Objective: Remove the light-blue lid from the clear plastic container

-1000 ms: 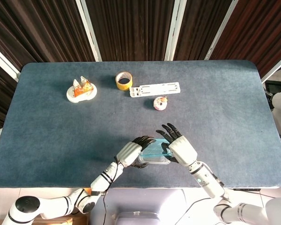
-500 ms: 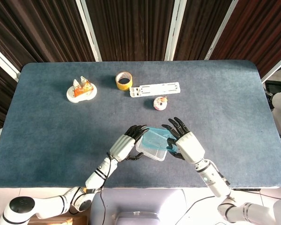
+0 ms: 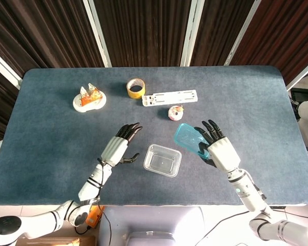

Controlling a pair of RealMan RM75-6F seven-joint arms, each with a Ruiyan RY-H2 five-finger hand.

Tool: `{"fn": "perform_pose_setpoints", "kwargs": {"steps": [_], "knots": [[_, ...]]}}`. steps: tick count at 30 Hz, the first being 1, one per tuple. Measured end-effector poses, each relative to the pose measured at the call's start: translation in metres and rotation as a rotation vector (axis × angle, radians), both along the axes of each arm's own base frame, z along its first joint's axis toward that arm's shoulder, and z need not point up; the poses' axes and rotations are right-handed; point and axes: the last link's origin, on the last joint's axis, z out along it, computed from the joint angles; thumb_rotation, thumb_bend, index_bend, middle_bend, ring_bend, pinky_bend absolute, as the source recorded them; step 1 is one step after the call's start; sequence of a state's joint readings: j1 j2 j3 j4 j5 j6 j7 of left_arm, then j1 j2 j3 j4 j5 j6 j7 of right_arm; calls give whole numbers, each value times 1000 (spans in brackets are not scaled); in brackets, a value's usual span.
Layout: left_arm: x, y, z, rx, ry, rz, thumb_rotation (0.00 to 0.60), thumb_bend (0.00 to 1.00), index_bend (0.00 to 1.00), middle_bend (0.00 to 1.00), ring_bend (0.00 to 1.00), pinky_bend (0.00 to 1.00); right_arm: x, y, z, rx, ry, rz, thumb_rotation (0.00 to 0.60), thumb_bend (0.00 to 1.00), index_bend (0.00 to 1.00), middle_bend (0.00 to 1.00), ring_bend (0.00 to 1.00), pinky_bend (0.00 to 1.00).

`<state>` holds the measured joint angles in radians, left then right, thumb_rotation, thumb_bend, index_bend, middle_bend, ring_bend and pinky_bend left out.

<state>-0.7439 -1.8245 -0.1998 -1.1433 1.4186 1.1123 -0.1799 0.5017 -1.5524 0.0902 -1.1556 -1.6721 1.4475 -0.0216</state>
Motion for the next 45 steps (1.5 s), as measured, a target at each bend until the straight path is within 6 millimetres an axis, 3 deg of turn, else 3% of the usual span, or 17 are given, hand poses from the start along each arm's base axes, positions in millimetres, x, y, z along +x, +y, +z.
{"fn": "perform_pose_setpoints", "kwargs": {"steps": [5, 9, 14, 16, 21, 25, 30, 34, 41, 45], "knots": [[-24, -4, 13, 4, 8, 44, 600, 320, 0, 0, 0, 0, -30, -11, 0, -16, 100, -77, 600, 655, 793, 285, 62, 78], [-29, -6, 12, -13, 16, 58, 600, 320, 0, 0, 0, 0, -50, -18, -13, 16, 167, -137, 600, 655, 746, 285, 62, 78], [-35, -6, 9, -18, 38, 69, 600, 321, 0, 0, 0, 0, -60, -17, -41, 81, 224, -173, 600, 650, 522, 267, 52, 76], [-38, -7, 10, -15, 42, 75, 600, 321, 0, 0, 0, 0, -61, -15, -47, 100, 237, -180, 600, 597, 389, 231, 23, 57], [-48, -6, 18, -3, 64, 86, 600, 323, 0, 0, 0, 0, -65, -11, -50, 151, 259, -202, 600, 308, 46, 93, 0, 0], [-58, -7, 31, 7, 92, 92, 600, 324, 0, 0, 0, 0, -66, -6, -47, 216, 269, -234, 600, 193, 0, 10, 0, 0], [-75, -16, 55, 3, 141, 108, 600, 323, 0, 0, 0, 0, -62, 7, -30, 289, 284, -267, 600, 149, 0, 0, 0, 0], [-92, -30, 80, 2, 210, 128, 600, 325, 0, 0, 0, 0, -59, 20, -5, 303, 316, -289, 600, 144, 0, 0, 0, 0], [-135, -82, 141, 90, 395, 221, 600, 339, 0, 0, 0, 0, -57, 60, 54, 156, 287, -366, 600, 145, 0, 0, 0, 0], [-157, -117, 160, 194, 385, 307, 600, 342, 0, 0, 0, 0, -64, 87, 83, 7, 207, -435, 600, 146, 0, 0, 0, 0]]}}
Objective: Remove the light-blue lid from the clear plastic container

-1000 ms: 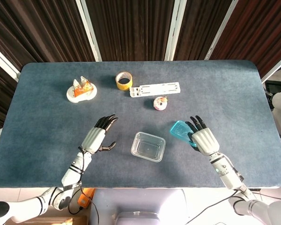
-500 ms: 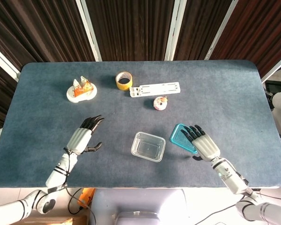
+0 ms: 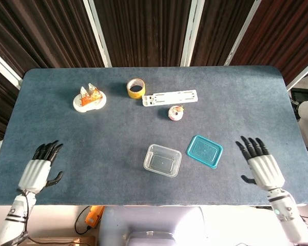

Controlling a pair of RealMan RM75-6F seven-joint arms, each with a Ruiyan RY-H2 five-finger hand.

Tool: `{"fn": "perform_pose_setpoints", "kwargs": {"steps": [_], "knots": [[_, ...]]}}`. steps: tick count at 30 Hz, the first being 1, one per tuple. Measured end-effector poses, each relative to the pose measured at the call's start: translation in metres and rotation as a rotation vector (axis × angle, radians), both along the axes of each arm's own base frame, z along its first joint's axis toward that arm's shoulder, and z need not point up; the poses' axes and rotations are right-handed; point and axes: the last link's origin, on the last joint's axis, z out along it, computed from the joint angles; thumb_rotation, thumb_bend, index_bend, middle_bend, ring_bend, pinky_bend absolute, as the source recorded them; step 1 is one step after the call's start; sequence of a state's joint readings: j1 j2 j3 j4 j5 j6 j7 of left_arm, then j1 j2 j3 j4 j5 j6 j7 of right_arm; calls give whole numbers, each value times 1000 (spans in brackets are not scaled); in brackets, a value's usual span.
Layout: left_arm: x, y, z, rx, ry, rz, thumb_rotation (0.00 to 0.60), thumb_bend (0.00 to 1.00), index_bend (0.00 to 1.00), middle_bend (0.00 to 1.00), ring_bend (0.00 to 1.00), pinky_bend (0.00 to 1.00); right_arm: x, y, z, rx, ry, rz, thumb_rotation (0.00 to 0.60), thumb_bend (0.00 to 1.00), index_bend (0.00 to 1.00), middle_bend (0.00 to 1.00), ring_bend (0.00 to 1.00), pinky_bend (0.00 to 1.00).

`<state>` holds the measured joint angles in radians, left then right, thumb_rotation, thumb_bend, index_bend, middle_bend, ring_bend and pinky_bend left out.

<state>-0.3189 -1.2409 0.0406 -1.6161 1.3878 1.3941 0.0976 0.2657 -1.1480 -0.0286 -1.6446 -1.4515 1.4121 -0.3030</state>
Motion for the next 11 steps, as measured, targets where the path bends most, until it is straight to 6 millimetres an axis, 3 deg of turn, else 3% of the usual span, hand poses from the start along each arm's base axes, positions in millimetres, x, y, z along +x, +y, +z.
{"fn": "perform_pose_setpoints", "kwargs": {"steps": [3, 5, 11], "knots": [[-18, -29, 11, 77, 6, 46, 600, 345, 0, 0, 0, 0, -14, 27, 15, -111, -34, -59, 600, 146, 0, 0, 0, 0], [-22, -39, 14, 95, 30, 49, 600, 346, 0, 0, 0, 0, -18, 35, 18, -130, -43, -79, 600, 145, 0, 0, 0, 0], [-23, -47, 24, 132, 38, 30, 600, 346, 0, 0, 0, 0, -22, 33, 18, -122, -68, -105, 600, 145, 0, 0, 0, 0]]}}
